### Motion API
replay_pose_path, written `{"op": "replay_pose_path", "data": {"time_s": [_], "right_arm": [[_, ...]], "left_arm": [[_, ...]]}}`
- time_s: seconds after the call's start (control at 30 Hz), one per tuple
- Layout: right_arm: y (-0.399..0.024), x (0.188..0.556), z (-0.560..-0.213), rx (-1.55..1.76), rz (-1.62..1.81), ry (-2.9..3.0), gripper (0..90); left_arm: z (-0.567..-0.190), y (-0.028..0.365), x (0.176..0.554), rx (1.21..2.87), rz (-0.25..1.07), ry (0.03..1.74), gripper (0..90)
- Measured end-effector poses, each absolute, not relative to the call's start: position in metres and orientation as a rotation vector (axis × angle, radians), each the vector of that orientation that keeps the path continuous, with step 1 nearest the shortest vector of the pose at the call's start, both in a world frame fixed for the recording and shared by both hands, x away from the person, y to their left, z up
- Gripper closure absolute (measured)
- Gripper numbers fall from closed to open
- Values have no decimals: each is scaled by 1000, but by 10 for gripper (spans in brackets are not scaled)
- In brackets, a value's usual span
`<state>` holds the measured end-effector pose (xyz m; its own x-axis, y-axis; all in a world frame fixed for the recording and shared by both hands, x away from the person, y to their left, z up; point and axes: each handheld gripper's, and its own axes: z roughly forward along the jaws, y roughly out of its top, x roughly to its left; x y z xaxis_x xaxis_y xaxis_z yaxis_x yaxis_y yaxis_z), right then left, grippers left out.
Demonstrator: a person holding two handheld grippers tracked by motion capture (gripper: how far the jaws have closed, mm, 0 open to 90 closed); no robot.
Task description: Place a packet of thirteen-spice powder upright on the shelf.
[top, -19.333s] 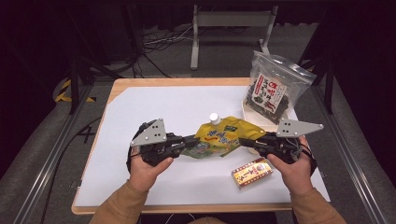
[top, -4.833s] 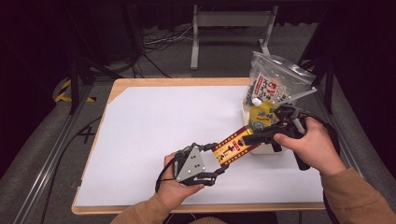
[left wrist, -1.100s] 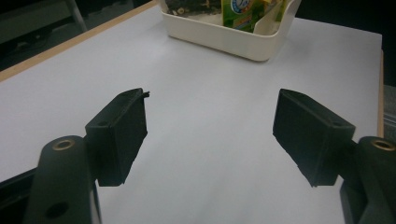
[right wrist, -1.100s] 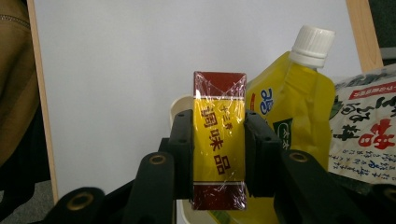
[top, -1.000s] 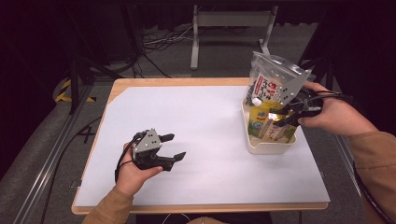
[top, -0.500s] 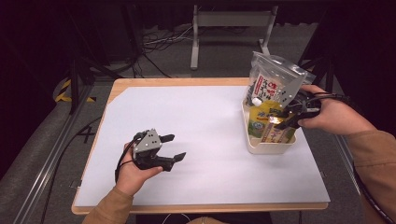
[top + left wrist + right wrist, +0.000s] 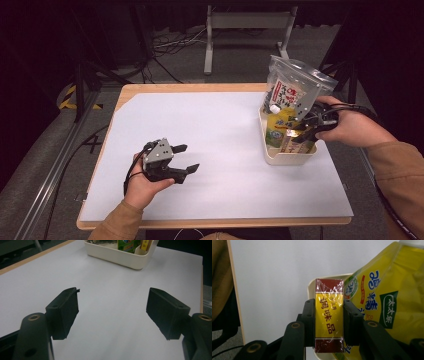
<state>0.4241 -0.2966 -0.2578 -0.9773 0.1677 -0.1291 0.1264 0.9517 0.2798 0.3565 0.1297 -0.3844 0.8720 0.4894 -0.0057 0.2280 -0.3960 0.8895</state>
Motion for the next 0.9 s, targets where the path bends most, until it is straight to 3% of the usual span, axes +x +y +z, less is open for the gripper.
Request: {"op": "replay_pose_path", "data": {"time_s": [0.9], "right_arm": [[-282,416,-281,172,234,2912,674]], "left_arm": [[-387,129,358,1997,292,525,264]]}}
